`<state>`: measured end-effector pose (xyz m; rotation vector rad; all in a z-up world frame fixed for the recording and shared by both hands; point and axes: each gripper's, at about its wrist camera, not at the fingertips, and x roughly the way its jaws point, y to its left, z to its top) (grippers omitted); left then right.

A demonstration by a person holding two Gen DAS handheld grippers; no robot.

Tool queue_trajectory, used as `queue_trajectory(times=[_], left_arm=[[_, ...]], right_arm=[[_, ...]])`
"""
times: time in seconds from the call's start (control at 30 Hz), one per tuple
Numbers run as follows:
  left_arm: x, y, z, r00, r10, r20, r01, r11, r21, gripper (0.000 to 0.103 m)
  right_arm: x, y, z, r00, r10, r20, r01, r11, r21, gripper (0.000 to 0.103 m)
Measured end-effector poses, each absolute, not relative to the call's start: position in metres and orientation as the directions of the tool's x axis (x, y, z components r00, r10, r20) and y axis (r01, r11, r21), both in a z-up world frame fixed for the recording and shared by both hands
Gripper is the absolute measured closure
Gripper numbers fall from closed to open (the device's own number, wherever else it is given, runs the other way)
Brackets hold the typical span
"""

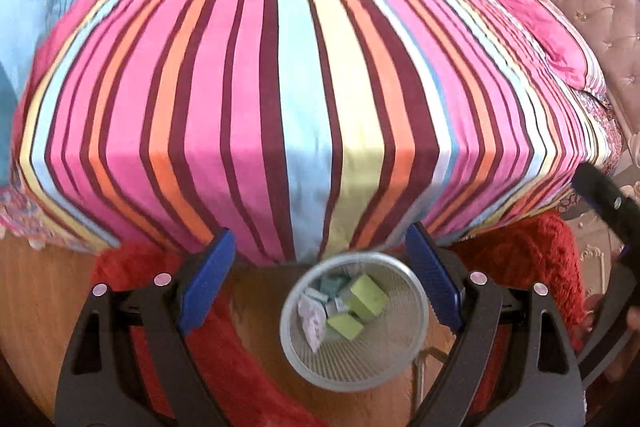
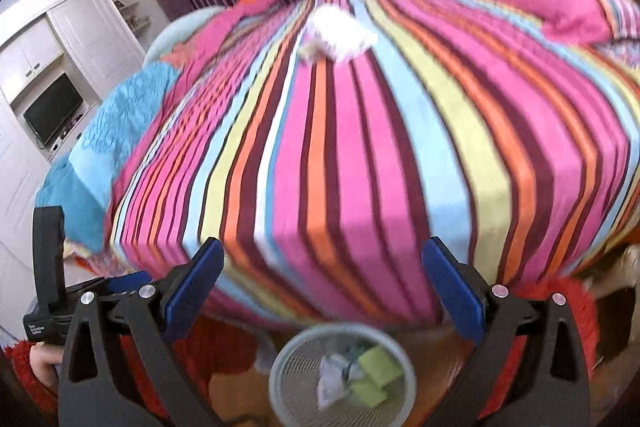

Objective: Collect trash
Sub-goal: 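Move both tools back over the bed toward the vitamin E box and wrapper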

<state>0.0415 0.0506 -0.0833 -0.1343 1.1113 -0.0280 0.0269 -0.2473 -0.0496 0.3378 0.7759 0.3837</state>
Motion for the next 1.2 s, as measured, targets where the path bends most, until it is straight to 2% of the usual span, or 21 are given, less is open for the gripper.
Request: queue_trajectory(times=[0.27,0.53,1.0,1.2], left_arm=[[0.105,0.052,-0.057,0.52,-0.092,-0.849,0.003,0.994,-0.106,0.018],[0.167,0.044,-0.051,0.547,-0.1,-0.831,0.086,0.994,-0.063,0.018],[0.264,0.049,-0.062,0.528,-0.196,-0.827,0.143,0.98,-0.142,0.018],[0.314,0.036,-0.062,0.534,-0.194,-0.823,0.207,0.974,-0.096,0.018]], right_arm=[[0.074,-0.25,-0.026,0.713,0.418,-0.563,-0.252,0.902,0.35,0.008],[0.126,-0.242,-0.015,0.717,0.39,-0.578,-0.272,0.92,0.283,0.008],[0.201,-0.237,-0.02,0.698,0.372,-0.612,-0.282,0.928,0.243,0.008],[0.243,-0.221,-0.017,0.693,0.362,-0.624,-0.322,0.929,0.18,0.008]])
